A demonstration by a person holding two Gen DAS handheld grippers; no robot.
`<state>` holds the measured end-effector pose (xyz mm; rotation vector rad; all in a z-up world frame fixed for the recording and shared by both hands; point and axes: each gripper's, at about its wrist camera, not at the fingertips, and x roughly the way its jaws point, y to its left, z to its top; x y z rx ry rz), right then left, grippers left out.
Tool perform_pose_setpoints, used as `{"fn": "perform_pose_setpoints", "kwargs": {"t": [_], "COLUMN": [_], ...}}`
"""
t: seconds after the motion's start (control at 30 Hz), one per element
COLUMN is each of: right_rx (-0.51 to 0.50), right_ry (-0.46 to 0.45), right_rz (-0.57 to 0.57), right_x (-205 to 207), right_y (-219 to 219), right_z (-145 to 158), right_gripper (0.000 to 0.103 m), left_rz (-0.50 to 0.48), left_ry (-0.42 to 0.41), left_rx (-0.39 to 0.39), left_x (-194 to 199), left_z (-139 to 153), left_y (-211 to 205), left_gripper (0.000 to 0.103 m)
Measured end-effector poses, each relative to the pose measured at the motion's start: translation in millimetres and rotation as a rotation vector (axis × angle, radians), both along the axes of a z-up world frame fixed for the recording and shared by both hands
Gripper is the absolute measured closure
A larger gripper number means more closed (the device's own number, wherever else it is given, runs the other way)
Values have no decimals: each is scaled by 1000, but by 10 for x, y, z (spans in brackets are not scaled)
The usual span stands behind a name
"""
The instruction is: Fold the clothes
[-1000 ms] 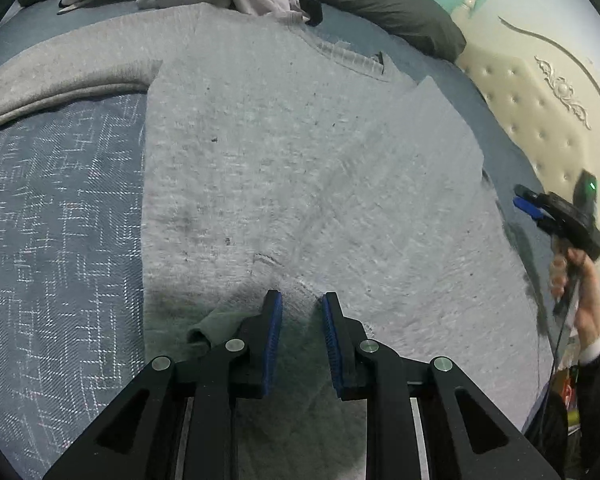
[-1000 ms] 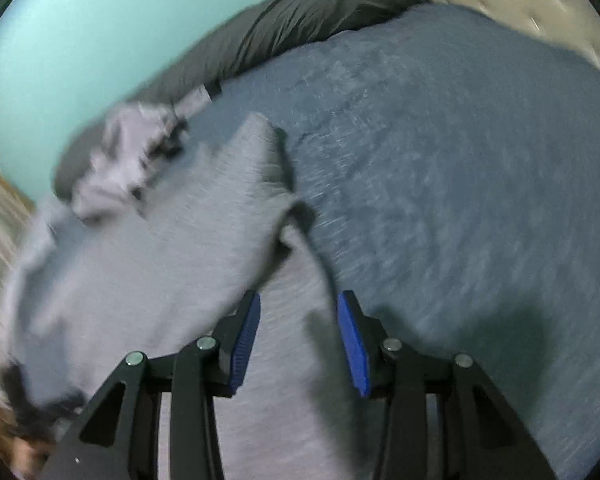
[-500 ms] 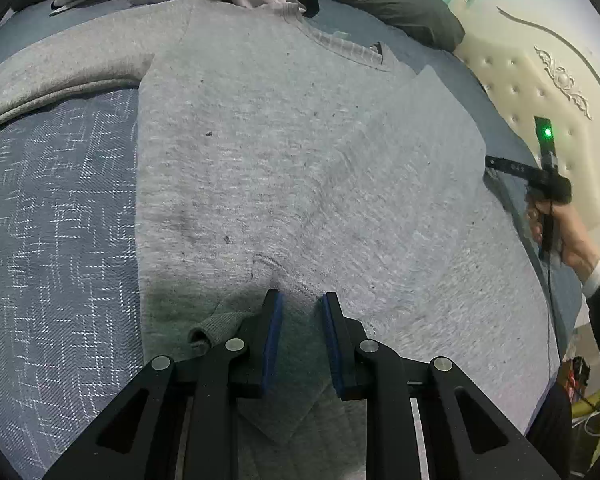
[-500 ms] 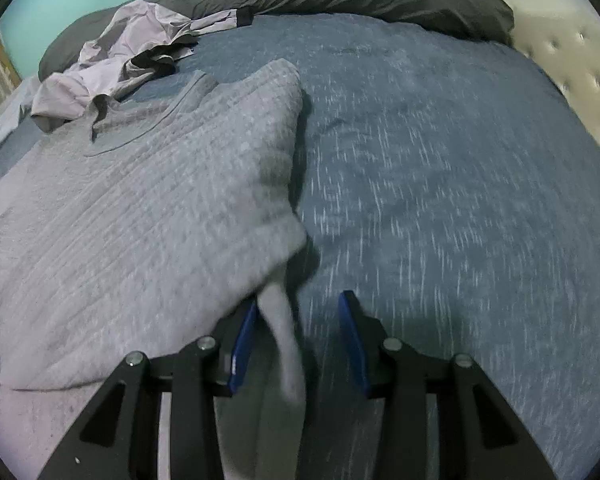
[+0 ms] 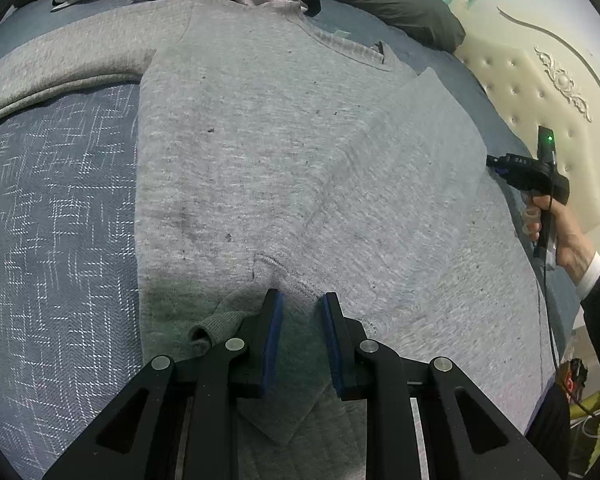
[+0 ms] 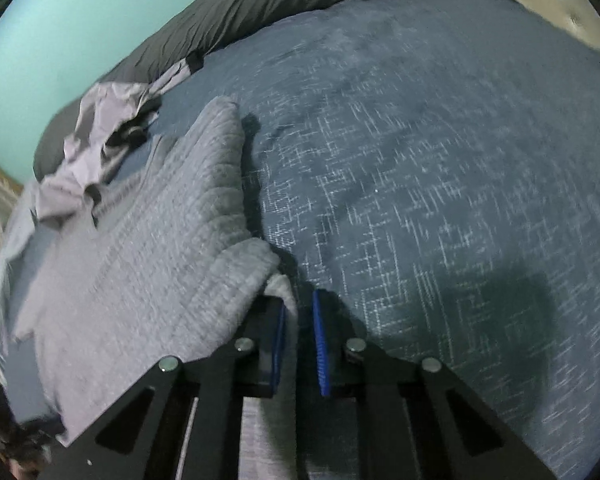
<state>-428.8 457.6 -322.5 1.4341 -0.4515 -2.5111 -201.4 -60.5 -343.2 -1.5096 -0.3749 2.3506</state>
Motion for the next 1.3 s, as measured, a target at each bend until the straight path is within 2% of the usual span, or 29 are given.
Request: {"fn": "perform_pose_setpoints", "kwargs": {"t": [0.03,0.17,0.3,0.4,0.6,0.8,1.0,1.17,1.23,1.3], "right_rx": [-11,60,184,204,176,64,-73,-197,-204,-202], "right_ry": [2,35,57,57,21,26,-6,-31,-30,-37], "right_rz": [5,74,132,145,143,71,34,-12,-26,-37], "right_x": [3,22,-29,-98,-228,-107,-82,-53,-44,-28], "right_y": [2,-153,-333,-402,-358,-84,54,141,143,159], "right_z": [11,96,132,118,-19,-38,-65,8,58,63], "right_gripper": [91,89,89,89,89,94,94,84,74,72], "left_rz": [-1,-3,-1,-2,-3,-8,-9,-9,-9,-9], "left_ry": [-1,-2,-4,-6,-12,-11,-16,-17,-18,-19], "left_rx": [-1,-7,-9,-16,-16,-15,-5,-3,-1,0], "left_x": [0,4,11,12,11,19,22,28,31,34], "left_z": [2,2,5,7,9,5,10,12,14,18], "left_y": [-1,-3,-11,-12,-35,-61,-104,-134,-147,-158], "left_gripper": [81,81,81,81,81,81,81,81,81,81]}}
